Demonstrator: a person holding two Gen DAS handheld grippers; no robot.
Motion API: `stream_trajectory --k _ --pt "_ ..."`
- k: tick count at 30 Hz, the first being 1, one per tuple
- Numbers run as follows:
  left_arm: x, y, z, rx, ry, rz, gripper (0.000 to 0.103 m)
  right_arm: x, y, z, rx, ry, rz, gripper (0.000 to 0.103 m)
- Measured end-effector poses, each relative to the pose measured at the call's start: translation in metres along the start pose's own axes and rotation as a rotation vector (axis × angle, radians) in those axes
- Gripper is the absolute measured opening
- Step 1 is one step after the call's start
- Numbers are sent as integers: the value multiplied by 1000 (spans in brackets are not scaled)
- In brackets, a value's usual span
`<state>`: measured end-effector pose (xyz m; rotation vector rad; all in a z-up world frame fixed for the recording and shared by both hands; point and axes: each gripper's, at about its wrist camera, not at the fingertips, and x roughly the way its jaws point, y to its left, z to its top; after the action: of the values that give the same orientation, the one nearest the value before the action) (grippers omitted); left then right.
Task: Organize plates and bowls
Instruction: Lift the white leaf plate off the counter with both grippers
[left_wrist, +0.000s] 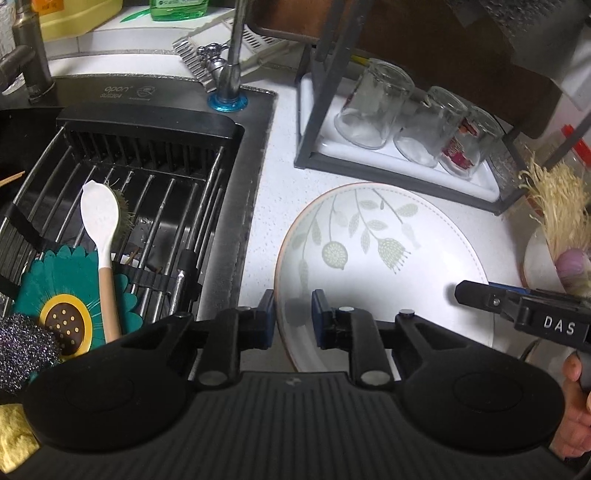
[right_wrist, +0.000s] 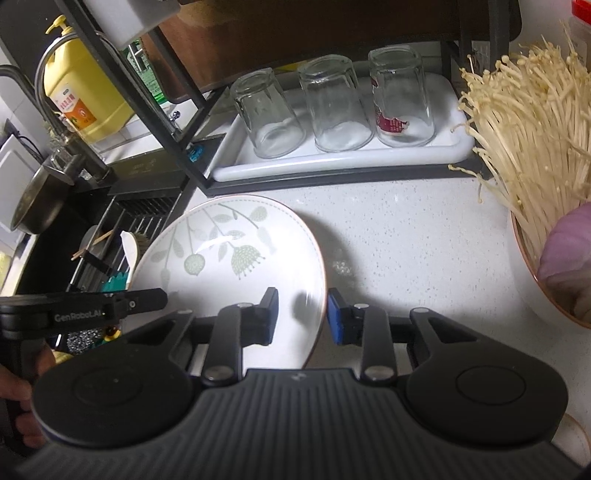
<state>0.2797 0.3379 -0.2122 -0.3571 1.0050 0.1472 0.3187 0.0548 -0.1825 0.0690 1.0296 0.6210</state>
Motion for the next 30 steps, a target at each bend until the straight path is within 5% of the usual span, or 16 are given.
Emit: stream_trajectory --k 17,30 --pt "-77 5 -16 -68 -33 -11 23 -58 33 -14 -62 7 52 32" --pt "-138 -17 -26 -76 -49 -79 23 -135 48 -21 -40 -99 29 32"
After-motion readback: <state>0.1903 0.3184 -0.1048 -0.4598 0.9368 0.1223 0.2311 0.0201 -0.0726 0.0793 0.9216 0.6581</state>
